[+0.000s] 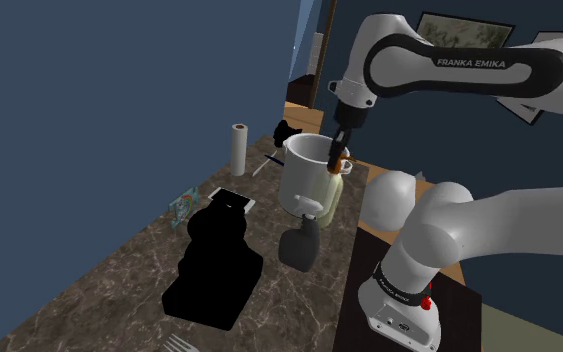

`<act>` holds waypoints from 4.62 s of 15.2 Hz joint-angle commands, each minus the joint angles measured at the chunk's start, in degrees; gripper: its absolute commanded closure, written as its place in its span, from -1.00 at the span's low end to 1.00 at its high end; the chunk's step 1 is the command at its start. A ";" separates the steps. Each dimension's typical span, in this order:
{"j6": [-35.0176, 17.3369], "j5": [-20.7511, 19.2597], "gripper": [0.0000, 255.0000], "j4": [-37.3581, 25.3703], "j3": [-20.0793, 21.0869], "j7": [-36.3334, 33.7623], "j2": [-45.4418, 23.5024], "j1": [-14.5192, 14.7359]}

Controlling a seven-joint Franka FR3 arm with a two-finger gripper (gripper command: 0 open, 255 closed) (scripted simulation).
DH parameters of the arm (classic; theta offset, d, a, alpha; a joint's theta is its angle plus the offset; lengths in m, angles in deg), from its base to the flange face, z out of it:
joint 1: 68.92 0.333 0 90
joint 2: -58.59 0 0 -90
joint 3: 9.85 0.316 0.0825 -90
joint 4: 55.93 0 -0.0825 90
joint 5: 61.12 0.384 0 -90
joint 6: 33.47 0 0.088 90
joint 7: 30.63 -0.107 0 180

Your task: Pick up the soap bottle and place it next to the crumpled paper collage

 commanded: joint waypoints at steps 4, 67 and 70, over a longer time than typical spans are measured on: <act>3.77 0.04 1.00 -4.22 0.00 0.11 -0.46 0.02; 26.00 5.48 1.00 -81.42 -26.10 31.88 -57.06 -4.91; 22.99 4.48 1.00 -76.85 -25.65 31.36 -55.24 -4.40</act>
